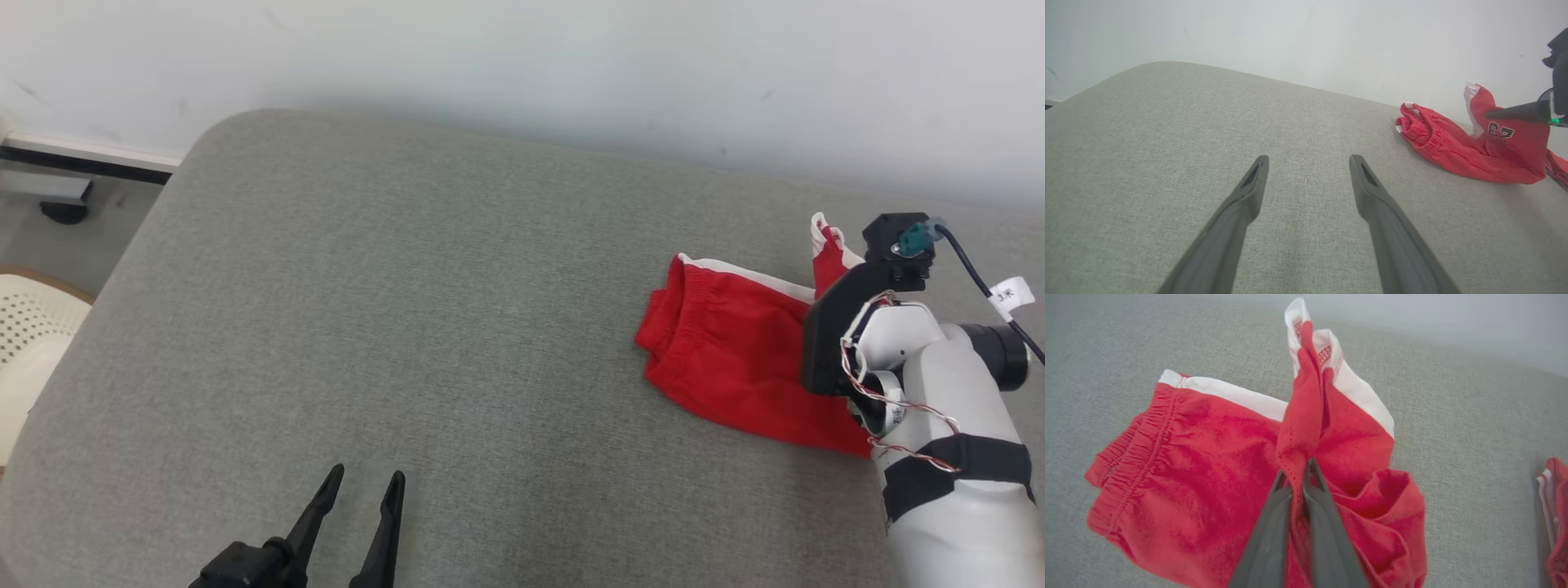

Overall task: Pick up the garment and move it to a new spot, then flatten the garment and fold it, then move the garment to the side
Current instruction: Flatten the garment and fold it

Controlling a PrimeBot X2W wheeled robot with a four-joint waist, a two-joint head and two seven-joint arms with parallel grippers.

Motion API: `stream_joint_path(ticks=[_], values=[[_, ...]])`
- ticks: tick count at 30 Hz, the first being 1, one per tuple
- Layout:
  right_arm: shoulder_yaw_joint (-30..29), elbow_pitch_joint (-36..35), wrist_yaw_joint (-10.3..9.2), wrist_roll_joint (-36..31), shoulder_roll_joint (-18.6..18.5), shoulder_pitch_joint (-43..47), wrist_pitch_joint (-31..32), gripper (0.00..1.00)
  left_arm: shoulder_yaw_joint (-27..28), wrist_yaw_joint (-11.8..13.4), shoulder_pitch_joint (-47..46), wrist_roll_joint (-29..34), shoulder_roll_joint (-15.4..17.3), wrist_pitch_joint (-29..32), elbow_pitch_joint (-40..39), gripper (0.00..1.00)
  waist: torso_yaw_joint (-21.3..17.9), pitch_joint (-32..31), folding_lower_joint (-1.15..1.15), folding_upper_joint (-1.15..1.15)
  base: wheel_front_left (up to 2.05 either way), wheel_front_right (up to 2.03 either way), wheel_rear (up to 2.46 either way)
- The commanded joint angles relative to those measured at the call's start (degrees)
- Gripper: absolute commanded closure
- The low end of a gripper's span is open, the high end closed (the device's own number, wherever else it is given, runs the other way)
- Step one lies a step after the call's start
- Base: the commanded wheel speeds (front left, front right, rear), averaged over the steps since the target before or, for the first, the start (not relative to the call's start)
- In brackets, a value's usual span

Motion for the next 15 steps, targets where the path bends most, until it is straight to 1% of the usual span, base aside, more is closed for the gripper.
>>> stream_joint_path(ticks=[1, 15], values=[[-0.1, 1.9, 0.04, 0.5, 0.6, -1.6, -0.7, 1.0, -0.2, 0.0, 0.6, -0.5, -0.2, -0.3, 0.2, 0.0, 1.6, 0.1, 0.0, -0.01, 0.0, 0.0, 0.0], [0.2, 13.9, 0.04, -0.5, 2.7, -7.2, -3.8, 1.0, -1.5, 0.1, 0.6, -0.7, -1.0, -0.6, 0.7, 0.0, 6.1, 0.7, 0.0, -0.01, 0.0, 0.0, 0.0]])
